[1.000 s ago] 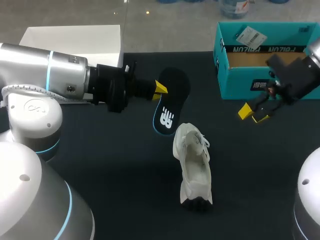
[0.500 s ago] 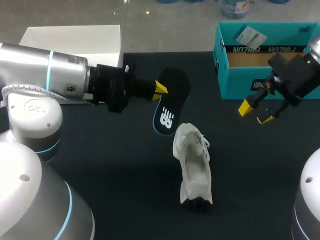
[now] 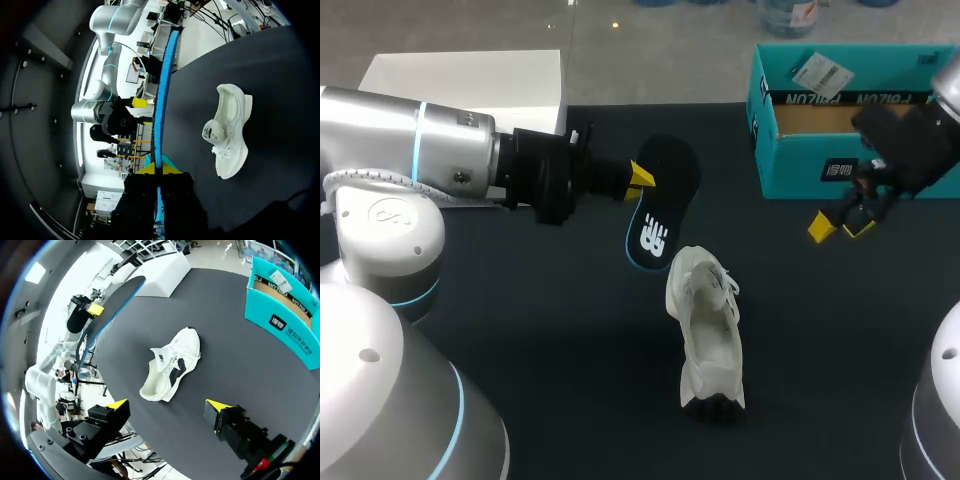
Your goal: Take the shoe out of the shoebox, open the shoe tongue, remove and reinsert the insole, then place the shoe into the shoebox
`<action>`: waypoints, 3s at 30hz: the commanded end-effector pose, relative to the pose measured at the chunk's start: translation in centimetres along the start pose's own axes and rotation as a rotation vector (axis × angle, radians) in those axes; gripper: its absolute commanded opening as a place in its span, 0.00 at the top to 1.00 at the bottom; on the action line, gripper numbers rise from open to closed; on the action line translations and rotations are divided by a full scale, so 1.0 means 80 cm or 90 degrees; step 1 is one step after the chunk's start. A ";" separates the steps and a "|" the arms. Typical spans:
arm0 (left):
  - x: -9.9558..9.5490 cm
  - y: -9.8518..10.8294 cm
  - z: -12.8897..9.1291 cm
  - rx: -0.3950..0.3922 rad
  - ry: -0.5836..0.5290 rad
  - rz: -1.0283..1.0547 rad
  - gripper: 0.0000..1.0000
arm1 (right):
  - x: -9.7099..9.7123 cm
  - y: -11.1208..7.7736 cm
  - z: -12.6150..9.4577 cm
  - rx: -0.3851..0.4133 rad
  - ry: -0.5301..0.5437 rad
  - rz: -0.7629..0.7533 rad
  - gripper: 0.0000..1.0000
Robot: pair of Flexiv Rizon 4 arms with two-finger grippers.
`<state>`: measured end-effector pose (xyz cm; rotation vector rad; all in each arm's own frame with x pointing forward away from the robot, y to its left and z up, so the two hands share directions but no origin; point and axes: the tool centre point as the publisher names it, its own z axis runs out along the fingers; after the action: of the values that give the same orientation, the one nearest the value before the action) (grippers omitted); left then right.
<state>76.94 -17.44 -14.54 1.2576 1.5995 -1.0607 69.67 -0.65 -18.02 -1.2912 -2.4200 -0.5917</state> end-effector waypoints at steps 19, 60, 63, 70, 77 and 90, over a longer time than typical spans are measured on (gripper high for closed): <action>0.000 -0.001 0.000 0.000 0.001 0.001 1.00 | -0.019 -0.056 -0.003 -0.054 -0.080 -0.222 0.00; 0.000 -0.001 0.000 0.000 0.001 0.001 1.00 | -0.024 -0.086 -0.047 0.063 -0.107 -0.289 0.00; 0.000 -0.001 0.000 0.000 0.001 0.001 1.00 | -0.024 -0.086 -0.047 0.063 -0.107 -0.289 0.00; 0.000 -0.001 0.000 0.000 0.001 0.001 1.00 | -0.024 -0.086 -0.047 0.063 -0.107 -0.289 0.00; 0.000 -0.001 0.000 0.000 0.001 0.001 1.00 | -0.024 -0.086 -0.047 0.063 -0.107 -0.289 0.00; 0.004 -0.001 -0.004 -0.004 0.008 -0.004 1.00 | -0.024 -0.086 -0.047 0.063 -0.107 -0.289 0.00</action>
<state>76.96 -17.40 -14.58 1.2562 1.6022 -1.0608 65.15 -7.36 -17.02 -0.7774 -2.8665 -0.4853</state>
